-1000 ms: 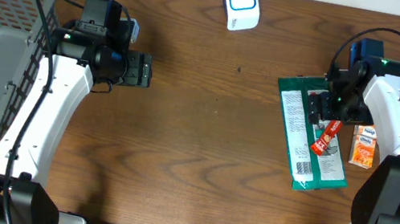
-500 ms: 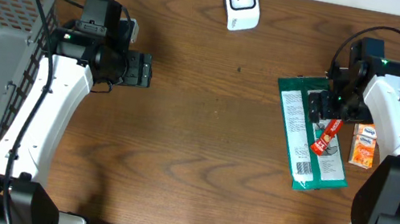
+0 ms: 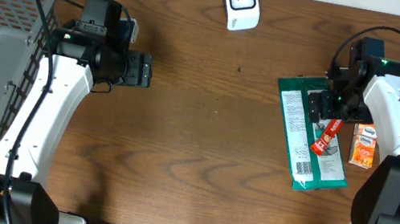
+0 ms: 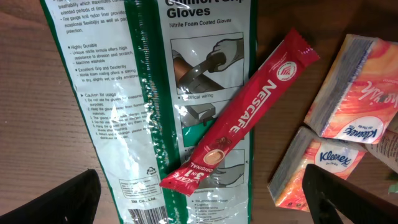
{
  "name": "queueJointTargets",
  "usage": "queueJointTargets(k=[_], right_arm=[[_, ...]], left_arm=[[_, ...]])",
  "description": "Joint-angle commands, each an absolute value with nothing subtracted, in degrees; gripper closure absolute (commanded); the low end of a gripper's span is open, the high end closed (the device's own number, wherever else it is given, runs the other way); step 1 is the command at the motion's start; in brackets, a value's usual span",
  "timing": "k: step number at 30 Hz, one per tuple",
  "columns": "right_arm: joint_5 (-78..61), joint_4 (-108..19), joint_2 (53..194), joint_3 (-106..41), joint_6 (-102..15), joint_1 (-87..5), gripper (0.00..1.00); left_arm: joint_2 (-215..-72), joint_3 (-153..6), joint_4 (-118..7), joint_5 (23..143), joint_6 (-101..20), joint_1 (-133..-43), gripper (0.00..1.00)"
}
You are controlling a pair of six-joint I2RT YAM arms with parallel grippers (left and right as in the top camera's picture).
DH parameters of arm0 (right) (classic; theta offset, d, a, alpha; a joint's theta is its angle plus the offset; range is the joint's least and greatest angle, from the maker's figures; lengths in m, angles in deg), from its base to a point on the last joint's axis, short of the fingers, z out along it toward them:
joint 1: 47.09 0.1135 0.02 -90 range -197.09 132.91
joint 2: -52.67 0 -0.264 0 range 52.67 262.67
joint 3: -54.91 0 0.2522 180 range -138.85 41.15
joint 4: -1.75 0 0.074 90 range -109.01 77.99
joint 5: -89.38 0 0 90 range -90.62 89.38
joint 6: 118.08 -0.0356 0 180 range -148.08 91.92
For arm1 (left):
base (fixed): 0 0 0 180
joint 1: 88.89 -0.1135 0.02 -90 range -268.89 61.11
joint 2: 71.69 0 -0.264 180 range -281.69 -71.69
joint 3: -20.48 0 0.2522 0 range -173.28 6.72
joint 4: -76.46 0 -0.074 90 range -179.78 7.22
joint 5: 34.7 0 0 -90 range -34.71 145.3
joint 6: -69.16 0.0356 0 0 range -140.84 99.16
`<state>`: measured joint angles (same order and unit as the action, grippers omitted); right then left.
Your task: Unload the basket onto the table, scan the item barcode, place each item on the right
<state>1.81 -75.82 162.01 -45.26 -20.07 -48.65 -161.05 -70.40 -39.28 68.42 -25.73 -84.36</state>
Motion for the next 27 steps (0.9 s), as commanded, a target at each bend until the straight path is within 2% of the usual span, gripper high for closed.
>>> queueJointTargets(k=[1,13,27], right_arm=[[2.51,-75.84,161.75,-46.0,-19.65,-48.17,0.01],[2.51,-75.82,159.13,-45.96,-19.65,-47.77,0.01],[2.51,-75.86,129.29,-45.96,-19.65,-47.84,0.01]], left_arm=[[-160.81,-71.19,-39.3,67.83,-25.82,-84.71,0.15],[-160.81,-71.19,-39.3,67.83,-25.82,-84.71,0.15],[-160.81,-71.19,-39.3,67.83,-25.82,-84.71,0.15]])
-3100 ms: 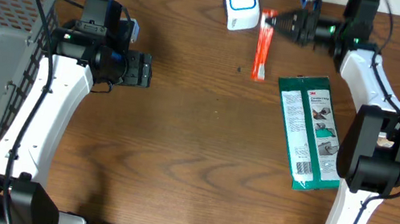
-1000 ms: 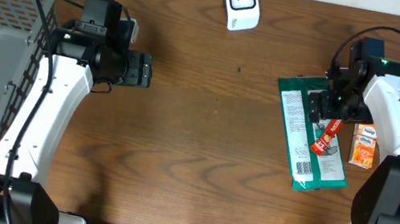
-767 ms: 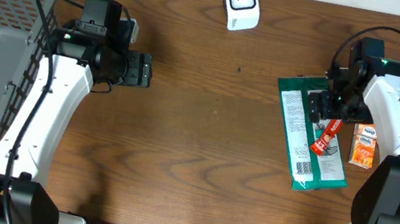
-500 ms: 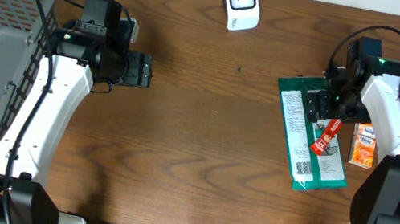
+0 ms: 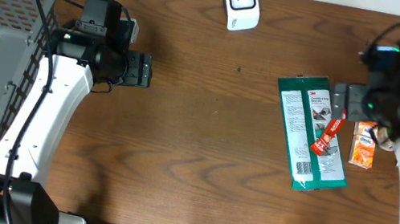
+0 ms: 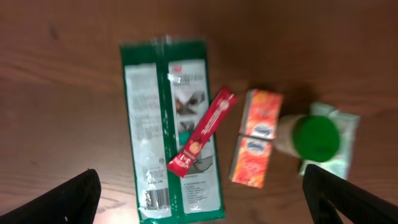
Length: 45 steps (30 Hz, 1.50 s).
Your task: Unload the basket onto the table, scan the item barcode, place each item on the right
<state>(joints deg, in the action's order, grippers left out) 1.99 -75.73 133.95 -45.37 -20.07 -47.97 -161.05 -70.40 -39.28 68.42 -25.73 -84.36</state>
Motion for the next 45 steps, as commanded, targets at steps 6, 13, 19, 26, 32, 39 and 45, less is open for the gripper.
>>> queueJointTargets(k=[6,13,19,26,32,39,45], right_arm=[[2.51,-75.88,119.28,-45.96,-19.65,-47.84,0.01],[2.51,-76.12,111.35,-45.94,-19.65,-47.73,0.01],[2.51,-76.15,104.09,-45.94,-19.65,-47.73,0.01],[2.58,-76.1,94.74,-45.94,-19.61,-47.73,0.01],[4.17,-76.52,88.64,-45.26,-19.43,-47.73,0.01],[3.52,-75.14,78.67,-35.1,-19.43,-47.73,0.01],[0.74,-66.22,68.88,-18.07,-19.45,-47.73,0.01]], left_arm=[[-160.81,-71.19,-39.3,67.83,-25.82,-84.71,0.15],[-160.81,-71.19,-39.3,67.83,-25.8,-84.71,0.15],[-160.81,-71.19,-39.3,67.83,-25.82,-84.71,0.15],[-160.81,-71.19,-39.3,67.83,-25.82,-84.71,0.15],[-160.81,-71.19,-39.3,67.83,-25.82,-84.71,0.15],[-160.81,-71.19,-39.3,67.83,-25.82,-84.71,0.15],[-160.81,-71.19,-39.3,67.83,-25.82,-84.71,0.15]])
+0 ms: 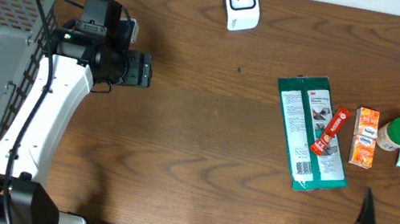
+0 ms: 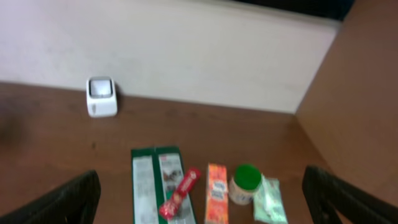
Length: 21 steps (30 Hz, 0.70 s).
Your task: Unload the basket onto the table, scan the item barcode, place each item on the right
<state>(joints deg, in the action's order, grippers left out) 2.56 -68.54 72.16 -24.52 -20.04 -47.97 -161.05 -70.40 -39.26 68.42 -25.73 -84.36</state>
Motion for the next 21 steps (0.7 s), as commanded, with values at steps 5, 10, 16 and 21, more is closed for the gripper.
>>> queueJointTargets(k=[5,10,16,21], right_arm=[[-2.69,-53.02,60.88,-3.69,-19.45,-47.73,0.01],[-7.91,-36.76,53.38,10.1,-19.5,-47.8,0.01],[-9.53,-12.83,52.99,23.72,-24.17,-47.84,0.01],[-9.51,7.94,52.99,35.33,-25.92,-47.84,0.01]], left_arm=[[-160.81,-71.19,-39.3,67.83,-25.82,-84.71,0.15],[-160.81,-71.19,-39.3,67.83,-25.82,-84.71,0.15],[-160.81,-71.19,-39.3,67.83,-25.82,-84.71,0.15],[-160.81,-71.19,-39.3,67.83,-25.82,-84.71,0.15]])
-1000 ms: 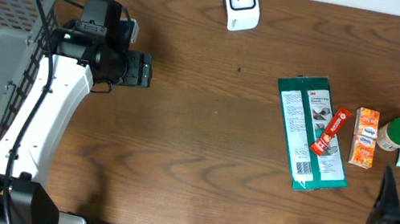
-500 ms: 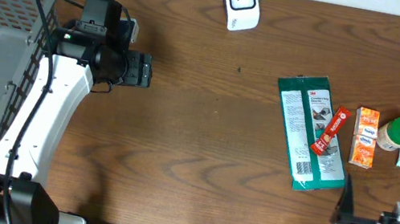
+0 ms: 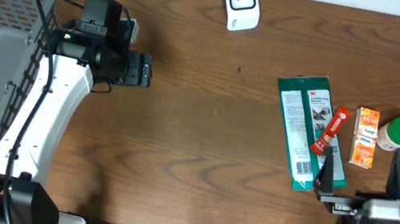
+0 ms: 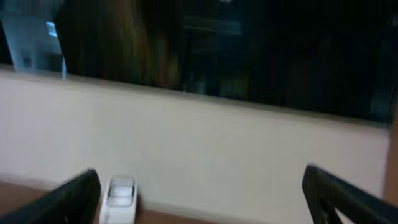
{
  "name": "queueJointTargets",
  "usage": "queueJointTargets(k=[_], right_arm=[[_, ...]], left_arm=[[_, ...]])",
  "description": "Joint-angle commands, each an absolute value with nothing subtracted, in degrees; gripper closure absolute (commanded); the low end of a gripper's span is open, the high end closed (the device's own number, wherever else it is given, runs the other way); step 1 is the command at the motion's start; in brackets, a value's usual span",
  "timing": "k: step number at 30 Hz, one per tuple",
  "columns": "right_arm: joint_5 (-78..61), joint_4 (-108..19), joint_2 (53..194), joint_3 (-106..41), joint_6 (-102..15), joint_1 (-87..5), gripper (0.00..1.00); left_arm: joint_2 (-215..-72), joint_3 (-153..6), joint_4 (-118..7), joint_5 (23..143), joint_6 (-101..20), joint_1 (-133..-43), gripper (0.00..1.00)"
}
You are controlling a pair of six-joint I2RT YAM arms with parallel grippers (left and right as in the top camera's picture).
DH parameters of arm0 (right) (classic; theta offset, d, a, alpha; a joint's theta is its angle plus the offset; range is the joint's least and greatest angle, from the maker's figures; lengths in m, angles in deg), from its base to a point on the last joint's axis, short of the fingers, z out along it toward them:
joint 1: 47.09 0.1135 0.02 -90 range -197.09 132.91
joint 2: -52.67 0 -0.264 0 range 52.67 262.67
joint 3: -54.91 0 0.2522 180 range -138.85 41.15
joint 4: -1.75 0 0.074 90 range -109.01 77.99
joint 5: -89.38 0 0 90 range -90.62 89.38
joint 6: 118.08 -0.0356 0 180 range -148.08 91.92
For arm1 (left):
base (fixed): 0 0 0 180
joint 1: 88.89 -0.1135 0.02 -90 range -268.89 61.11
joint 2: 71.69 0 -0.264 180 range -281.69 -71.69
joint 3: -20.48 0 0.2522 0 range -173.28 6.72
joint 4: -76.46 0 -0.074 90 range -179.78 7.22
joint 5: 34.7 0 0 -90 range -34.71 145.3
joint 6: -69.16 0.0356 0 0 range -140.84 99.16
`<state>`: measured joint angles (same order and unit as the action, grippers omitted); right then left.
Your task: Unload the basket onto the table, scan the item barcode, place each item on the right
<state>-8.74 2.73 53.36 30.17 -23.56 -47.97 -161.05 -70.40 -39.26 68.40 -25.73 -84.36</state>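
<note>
The items lie at the right of the table: a green gloves package [image 3: 304, 133] with a red Nescafe stick [image 3: 330, 130] on top of it, two orange Kleenex packs [image 3: 364, 138], a green-lidded jar and a white-green packet. The white scanner [image 3: 240, 3] stands at the back edge and also shows in the right wrist view as the scanner [image 4: 120, 199]. My right gripper [image 3: 363, 182] is open and empty, just in front of the items and pointing at the back wall. My left gripper [image 3: 139, 69] hovers at the left, holding nothing visible.
A grey mesh basket fills the left side beside the left arm. A pale wall [image 4: 217, 149] runs behind the table, with a dark window above it.
My right gripper was at the table's front right corner, its camera looking down the table at the items. Now it sits just in front of the gloves package, its camera showing wall and scanner.
My right gripper first hung open, close over the gloves package and Nescafe stick. It was then higher, with all the items in view, then back at the front right corner. Now it is near the items' front, open and empty. No item has moved, nor has the left arm.
</note>
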Motion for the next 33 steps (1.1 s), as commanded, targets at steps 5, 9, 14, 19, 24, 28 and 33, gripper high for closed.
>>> queueJointTargets(k=[5,9,14,19,24,28,33], right_arm=[[-8.85,14.21,52.97,40.85,-26.08,-47.8,0.01],[-7.19,6.49,52.97,40.85,-26.12,-47.77,0.01],[-5.95,-15.97,52.95,40.85,-27.06,-47.73,0.01],[-5.6,-15.89,52.95,40.85,-28.46,-47.47,0.01],[-5.6,-15.89,52.95,40.85,-28.46,-47.47,0.01],[-5.6,-15.89,52.97,40.85,-28.46,-47.49,0.01],[-5.6,-15.89,52.97,40.85,-28.46,-47.49,0.01]], left_arm=[[-160.81,-71.19,-39.3,67.83,-25.8,-84.71,0.15],[-160.81,-71.19,-39.3,67.83,-25.82,-84.71,0.15],[-160.81,-71.19,-39.3,67.83,-25.82,-84.71,0.15],[-160.81,-71.19,-39.3,67.83,-25.8,-84.71,0.15],[-160.81,-71.19,-39.3,67.83,-25.82,-84.71,0.15],[-160.81,-71.19,-39.3,67.83,-25.8,-84.71,0.15],[-160.81,-71.19,-39.3,67.83,-25.82,-84.71,0.15]])
